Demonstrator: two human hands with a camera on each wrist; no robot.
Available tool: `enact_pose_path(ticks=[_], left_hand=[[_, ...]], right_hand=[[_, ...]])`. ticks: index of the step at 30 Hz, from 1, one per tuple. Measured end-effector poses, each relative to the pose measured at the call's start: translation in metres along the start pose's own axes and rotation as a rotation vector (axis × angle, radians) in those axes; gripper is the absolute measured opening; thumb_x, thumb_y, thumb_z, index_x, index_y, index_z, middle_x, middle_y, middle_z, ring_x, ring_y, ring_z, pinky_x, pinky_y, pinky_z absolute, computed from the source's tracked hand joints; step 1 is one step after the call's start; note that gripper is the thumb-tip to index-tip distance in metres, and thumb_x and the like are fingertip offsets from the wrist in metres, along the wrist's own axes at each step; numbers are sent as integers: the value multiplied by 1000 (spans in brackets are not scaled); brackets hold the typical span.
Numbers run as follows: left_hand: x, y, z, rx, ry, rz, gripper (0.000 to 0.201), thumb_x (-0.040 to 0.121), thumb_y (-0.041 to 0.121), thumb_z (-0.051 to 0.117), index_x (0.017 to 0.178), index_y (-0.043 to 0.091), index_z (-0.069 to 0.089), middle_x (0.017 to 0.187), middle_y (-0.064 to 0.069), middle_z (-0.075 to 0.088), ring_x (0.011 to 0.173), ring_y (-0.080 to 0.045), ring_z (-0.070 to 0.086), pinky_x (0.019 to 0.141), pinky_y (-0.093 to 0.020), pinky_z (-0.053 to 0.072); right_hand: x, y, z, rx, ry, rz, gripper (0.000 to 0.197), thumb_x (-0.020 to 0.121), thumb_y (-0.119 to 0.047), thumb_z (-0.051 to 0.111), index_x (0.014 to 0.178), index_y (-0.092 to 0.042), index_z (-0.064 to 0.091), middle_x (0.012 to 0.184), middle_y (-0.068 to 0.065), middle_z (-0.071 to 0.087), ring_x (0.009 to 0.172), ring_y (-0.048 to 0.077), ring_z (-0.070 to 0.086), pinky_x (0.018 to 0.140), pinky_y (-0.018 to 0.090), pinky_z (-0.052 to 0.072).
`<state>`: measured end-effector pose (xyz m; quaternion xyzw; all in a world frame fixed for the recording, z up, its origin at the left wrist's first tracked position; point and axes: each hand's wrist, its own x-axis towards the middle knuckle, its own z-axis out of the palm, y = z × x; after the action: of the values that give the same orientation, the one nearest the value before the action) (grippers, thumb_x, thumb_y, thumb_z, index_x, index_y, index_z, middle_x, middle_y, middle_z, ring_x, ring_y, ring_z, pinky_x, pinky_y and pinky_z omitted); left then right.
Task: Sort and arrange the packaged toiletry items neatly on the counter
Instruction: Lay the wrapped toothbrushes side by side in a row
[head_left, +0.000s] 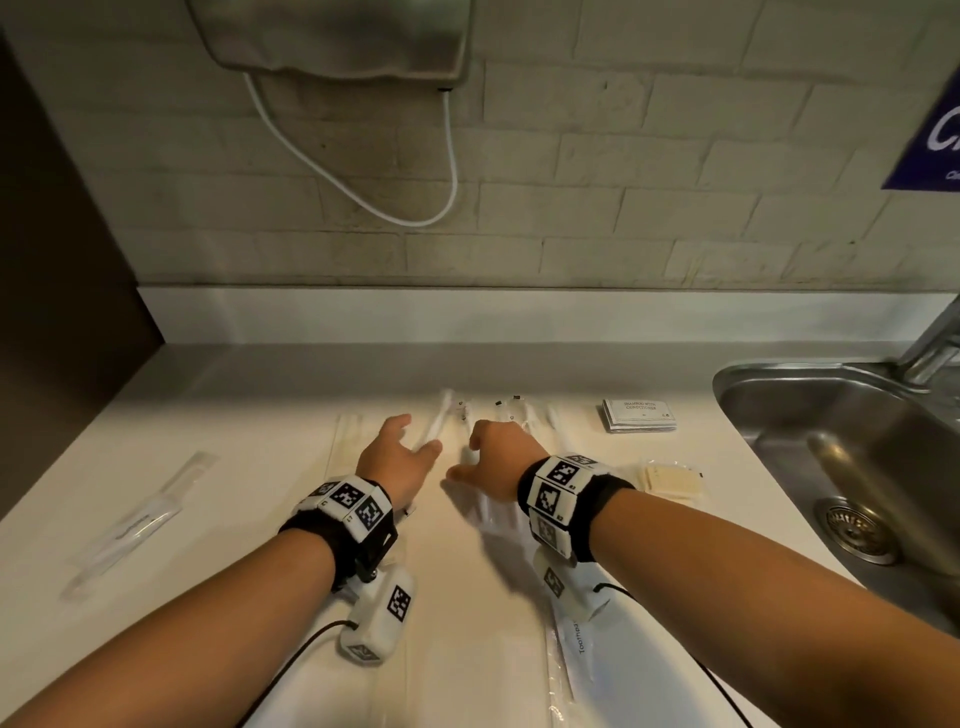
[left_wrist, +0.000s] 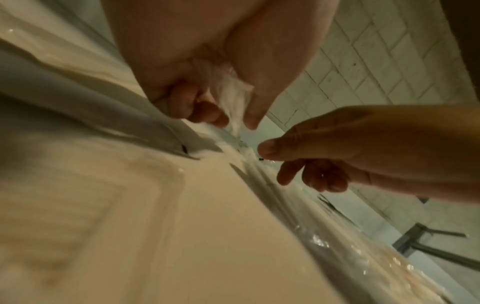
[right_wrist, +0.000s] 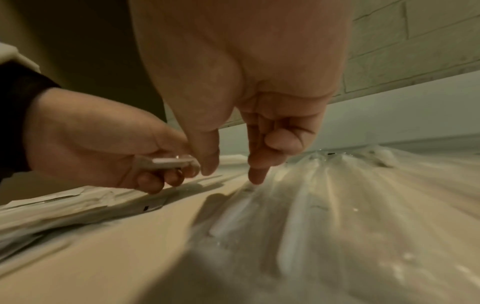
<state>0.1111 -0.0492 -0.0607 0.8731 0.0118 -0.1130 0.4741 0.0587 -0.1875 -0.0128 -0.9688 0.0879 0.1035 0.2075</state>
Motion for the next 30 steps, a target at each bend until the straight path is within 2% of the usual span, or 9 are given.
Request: enact_pose_path(ticks=[2,4,8,10,13,17,20,23,30], left_hand=[[-4,1,2,105,-90,-6,58,91,43,62,142,21,45,138,-3,57,86,-23,69,71,-30,54],[-6,1,2,162,-155,-9,61,91,48,59,142,17,46,133,-5,61,78,-24,70,70,-33,57],[-1,-7,2,-60,-209,-76,57,87,28,68,138,15,47,74,-13,68,56,-25,55,59,-37,49],[1,-12,1,-34,-220,-51,60,84,15,70,139,20,47,65,-11,65,52,-24,53,56,-36,47],[0,-8,-2,89,-250,44,71,85,8,70,145,31,40,78,-14,72,46,-21,55,55,-35,52],[-1,0,-6,285,-261,141,69,87,16,71,148,24,40,129,-11,65,73,-23,72,76,-35,60],[0,4,-8,288,-243,138,67,85,17,73,145,22,43,119,-8,68,81,-23,73,80,-37,59],[1,7,-9,340,-224,148,59,84,19,74,138,21,49,123,-6,67,87,-17,70,84,-32,56],[3,8,-17,397,-246,219,53,84,29,75,132,16,59,126,0,62,114,-15,60,101,-30,46]], right_hand=[[5,-8,1,-12,10,35,62,85,-43,66,132,-7,45,110,9,65,87,24,63,63,27,50],[10,-12,3,-11,-2,93,66,83,-37,70,133,-7,40,99,7,62,77,21,58,55,25,46],[16,-13,2,3,-71,187,64,78,-24,77,128,-5,43,106,8,60,91,24,64,70,27,52],[16,-12,-2,1,-96,214,62,78,-18,77,128,-3,43,117,11,60,102,26,65,78,29,55],[14,-10,-7,7,-78,213,57,82,-12,71,130,-1,41,122,14,59,108,28,63,84,31,54],[19,-6,-14,80,-29,200,37,83,-6,63,117,1,49,104,14,69,82,22,66,58,25,52],[17,-3,-17,19,-101,189,19,82,-6,70,98,-2,61,90,6,72,72,17,63,62,25,53],[12,4,-14,-30,-99,199,21,83,-12,73,77,-7,53,73,2,60,61,14,58,53,23,47],[8,11,-9,-66,-52,-101,43,81,-18,73,120,-15,58,119,7,60,104,24,61,88,33,53]])
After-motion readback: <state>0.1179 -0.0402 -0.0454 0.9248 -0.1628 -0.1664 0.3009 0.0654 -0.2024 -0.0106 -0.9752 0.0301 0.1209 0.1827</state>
